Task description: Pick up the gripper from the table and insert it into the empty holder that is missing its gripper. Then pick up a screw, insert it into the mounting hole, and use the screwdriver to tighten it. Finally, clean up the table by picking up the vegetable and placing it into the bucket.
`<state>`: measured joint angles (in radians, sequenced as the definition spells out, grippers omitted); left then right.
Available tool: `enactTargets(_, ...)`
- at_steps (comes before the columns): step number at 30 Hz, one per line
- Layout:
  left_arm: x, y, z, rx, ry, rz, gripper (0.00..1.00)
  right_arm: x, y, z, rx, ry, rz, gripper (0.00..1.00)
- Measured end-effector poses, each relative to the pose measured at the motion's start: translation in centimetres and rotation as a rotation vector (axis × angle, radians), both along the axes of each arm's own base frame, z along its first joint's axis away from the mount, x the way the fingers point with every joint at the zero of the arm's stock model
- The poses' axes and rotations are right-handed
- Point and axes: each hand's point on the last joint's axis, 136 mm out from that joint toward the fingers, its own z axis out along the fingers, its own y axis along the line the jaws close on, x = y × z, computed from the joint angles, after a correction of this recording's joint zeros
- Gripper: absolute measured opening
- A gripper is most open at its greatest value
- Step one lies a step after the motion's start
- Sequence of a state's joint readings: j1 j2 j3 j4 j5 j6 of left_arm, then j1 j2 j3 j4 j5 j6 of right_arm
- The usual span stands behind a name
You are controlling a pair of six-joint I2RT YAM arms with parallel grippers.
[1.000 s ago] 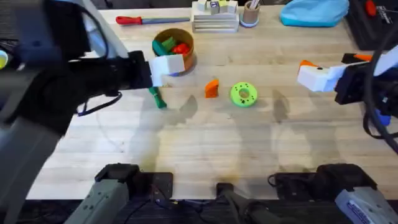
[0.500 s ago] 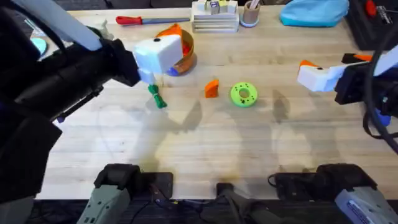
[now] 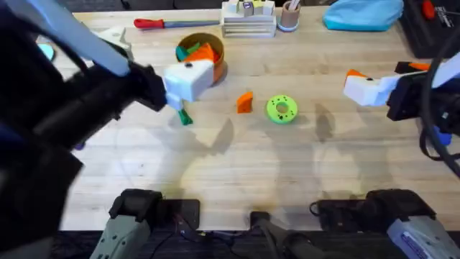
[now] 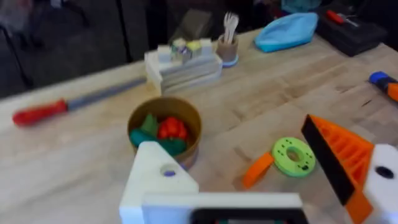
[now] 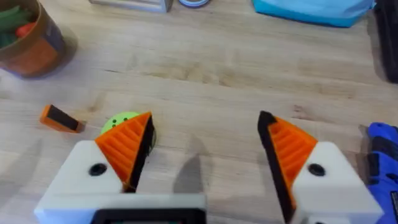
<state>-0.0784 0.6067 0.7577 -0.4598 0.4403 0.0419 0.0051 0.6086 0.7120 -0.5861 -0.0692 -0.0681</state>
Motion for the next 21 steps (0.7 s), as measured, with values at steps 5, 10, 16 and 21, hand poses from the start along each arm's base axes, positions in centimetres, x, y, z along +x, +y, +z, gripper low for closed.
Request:
enactTargets(5, -1.8, -1.7, -0.8, 0.023, -0.21, -0.085, 0.992, 0.0, 0.0, 0.0, 0.0, 0.0, 0.0, 0.991)
enactTargets(10, -3.2, -2.8, -3.6, 0.017, -0.326, -0.14, 0.993, 0.0, 0.0, 0.0, 0.0, 0.0, 0.0, 0.992)
enactTargets(16, -3.9, -3.2, -7.8, -0.016, -0.358, -0.154, 0.993, 0.0, 0.0, 0.0, 0.0, 0.0, 0.0, 0.991)
enactTargets(21, -4.2, -3.1, -9.1, -0.07, -0.39, -0.148, 0.992, 0.0, 0.0, 0.0, 0.0, 0.0, 0.0, 0.991)
